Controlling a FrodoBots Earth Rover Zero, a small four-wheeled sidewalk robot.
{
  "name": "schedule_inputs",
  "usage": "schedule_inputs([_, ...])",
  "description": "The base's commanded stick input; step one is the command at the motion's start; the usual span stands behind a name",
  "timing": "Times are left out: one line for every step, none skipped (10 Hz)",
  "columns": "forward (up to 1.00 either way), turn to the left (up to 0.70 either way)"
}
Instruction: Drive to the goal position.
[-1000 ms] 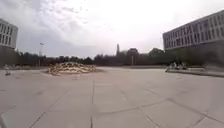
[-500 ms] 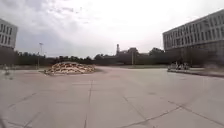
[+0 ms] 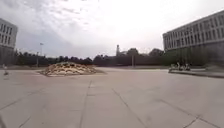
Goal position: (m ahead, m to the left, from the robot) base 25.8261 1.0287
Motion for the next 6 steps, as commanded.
schedule_inputs([0.70,0.00])
schedule_inputs([0.70,0.00])
schedule_inputs([0.70,0.00])
schedule_inputs([0.70,0.00])
schedule_inputs([0.70,0.00])
schedule_inputs([0.70,0.00])
